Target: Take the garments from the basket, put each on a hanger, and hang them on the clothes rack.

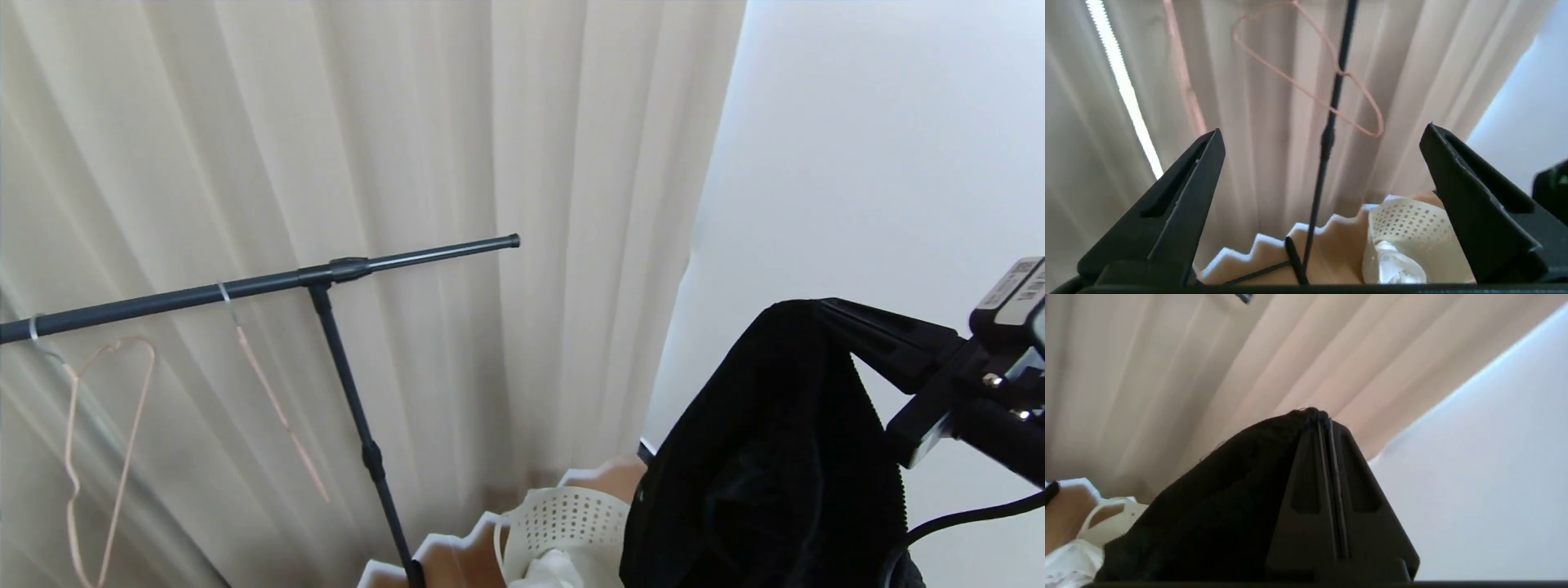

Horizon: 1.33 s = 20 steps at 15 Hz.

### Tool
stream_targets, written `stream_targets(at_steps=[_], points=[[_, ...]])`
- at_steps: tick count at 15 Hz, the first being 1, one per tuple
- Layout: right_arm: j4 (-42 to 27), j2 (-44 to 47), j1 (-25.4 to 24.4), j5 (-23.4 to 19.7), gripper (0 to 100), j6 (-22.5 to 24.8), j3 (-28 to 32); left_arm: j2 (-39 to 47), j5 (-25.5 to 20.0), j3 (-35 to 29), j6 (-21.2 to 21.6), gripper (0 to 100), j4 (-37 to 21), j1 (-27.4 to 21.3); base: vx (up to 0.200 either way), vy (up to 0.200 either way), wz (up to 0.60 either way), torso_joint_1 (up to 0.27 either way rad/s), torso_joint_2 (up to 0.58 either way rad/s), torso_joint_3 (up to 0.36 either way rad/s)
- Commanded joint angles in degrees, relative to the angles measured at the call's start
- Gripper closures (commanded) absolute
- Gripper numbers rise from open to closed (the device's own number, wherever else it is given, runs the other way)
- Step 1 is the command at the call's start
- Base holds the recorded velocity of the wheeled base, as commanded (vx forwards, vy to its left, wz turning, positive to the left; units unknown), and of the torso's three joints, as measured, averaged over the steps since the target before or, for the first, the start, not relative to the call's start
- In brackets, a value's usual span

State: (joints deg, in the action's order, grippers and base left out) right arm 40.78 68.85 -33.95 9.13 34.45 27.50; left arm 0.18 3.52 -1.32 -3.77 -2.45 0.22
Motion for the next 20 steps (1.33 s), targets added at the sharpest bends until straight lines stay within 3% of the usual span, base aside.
stream_targets(at_steps=[1, 5, 8, 14, 17, 20], points=[[0.1, 0.1, 0.0, 0.0, 100, 0.0, 0.1, 0.0, 0.1, 0.0, -0.1, 0, 0.0, 0.0, 0.000, 0.000, 0.60, 0.007, 0.01, -0.002], [0.1, 0.4, 0.0, 0.1, 100, 0.0, 0.1, 0.0, 0.1, 0.0, -0.2, 0, 0.0, 0.0, 0.000, 0.000, 0.60, -0.001, 0.00, 0.001], [0.2, 0.3, -0.1, 0.0, 100, 0.0, 0.2, 0.0, 0.0, 0.0, -0.1, 0, 0.1, 0.0, 0.000, 0.000, 0.00, 0.000, 0.00, 0.000], [0.2, 0.3, -0.1, 0.0, 100, 0.0, 0.2, 0.0, 0.2, 0.0, -0.3, 0, 0.0, 0.0, -0.200, 0.200, 0.00, -0.001, 0.01, 0.002], [0.2, 0.5, 0.0, 0.1, 100, 0.0, 0.2, 0.0, 0.3, 0.0, -0.3, 0, 0.0, 0.0, 0.000, 0.200, 0.00, -0.007, 0.00, -0.001], [0.1, 0.8, 0.0, 0.1, 100, 0.0, 0.1, 0.0, 0.3, 0.0, -0.3, 0, 0.0, 0.0, 0.067, 0.067, 0.60, 0.004, 0.00, 0.002]])
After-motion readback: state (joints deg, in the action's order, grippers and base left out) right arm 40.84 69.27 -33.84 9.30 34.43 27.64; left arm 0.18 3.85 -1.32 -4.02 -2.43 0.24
